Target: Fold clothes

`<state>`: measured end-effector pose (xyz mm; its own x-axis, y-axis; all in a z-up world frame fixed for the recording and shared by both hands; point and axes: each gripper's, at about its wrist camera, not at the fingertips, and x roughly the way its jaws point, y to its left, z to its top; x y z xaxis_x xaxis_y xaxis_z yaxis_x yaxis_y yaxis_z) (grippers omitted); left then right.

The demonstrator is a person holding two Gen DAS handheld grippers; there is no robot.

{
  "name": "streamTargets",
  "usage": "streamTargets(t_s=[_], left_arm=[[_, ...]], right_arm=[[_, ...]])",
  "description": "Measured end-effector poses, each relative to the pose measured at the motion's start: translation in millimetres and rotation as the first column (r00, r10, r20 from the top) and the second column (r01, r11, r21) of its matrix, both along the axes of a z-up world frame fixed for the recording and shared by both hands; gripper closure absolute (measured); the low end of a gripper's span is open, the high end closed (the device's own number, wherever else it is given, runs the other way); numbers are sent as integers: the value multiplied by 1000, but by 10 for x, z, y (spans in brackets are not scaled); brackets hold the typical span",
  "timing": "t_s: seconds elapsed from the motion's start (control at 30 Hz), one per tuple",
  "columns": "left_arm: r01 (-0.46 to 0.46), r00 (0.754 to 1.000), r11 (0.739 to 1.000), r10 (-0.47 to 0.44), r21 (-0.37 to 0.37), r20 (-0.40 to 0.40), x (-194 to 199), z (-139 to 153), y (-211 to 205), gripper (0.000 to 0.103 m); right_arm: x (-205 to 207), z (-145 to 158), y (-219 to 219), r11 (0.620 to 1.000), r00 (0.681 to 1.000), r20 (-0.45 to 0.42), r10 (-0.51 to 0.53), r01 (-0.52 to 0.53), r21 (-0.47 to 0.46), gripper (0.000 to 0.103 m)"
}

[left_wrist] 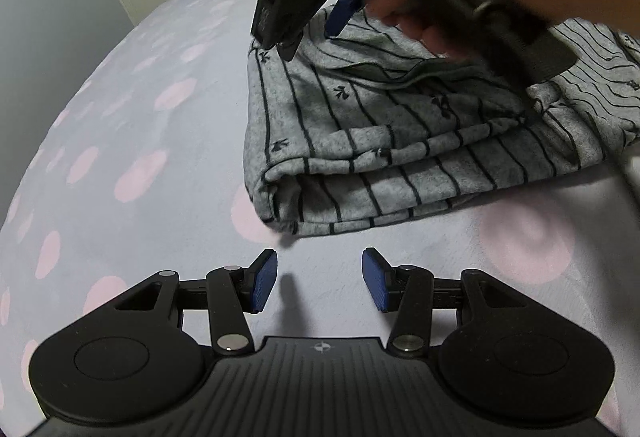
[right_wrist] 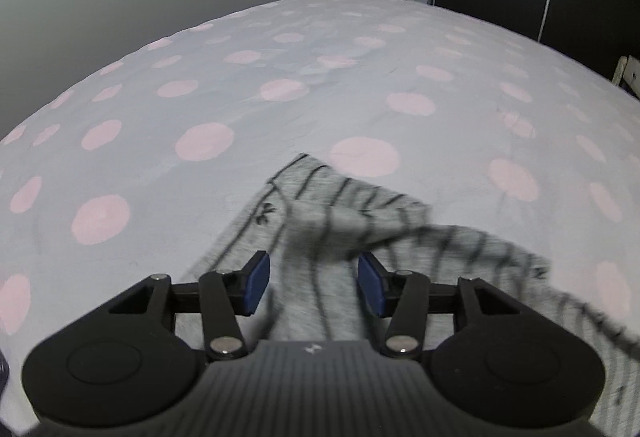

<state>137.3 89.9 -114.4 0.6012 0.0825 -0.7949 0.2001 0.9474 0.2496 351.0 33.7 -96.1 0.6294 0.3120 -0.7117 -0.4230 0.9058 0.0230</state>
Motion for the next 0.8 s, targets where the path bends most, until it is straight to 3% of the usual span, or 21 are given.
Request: streamTargets(t_s=[0.1, 0.13, 0.17, 0.27, 0.47, 0.63, 0.8], left_arm=[[-10, 1000, 1000, 10, -4, 1, 1, 13, 25, 58], [-12, 1000, 1000, 12, -7, 6, 1, 22, 31, 58], [-14, 1000, 1000, 14, -11, 9, 0, 29, 38, 58], [-17, 1000, 1000, 17, -15, 12, -2, 18, 51, 58], [-6, 1000, 1000, 6, -10, 15, -18, 12, 47, 58], [18, 999, 1000, -18, 7, 38, -11, 33, 21, 58], [55, 997, 997, -58, 50, 55, -9, 7, -25, 58]], right_arm=[[66, -90, 108, 999, 1000, 1, -30, 30, -28, 56], [92, -93, 89, 999, 999, -1, -47, 47, -26, 80], [114, -77, 37, 998, 998, -9, -63, 63, -11, 93], [103, 33, -151, 996, 996, 1, -95, 95, 3, 96], [190, 244, -693, 979, 981, 58, -184, 189, -79, 96], [456, 77, -1133, 942, 951, 0, -310, 307, -135, 96], [404, 11, -1482, 914, 923, -14, -385, 379, -147, 92]])
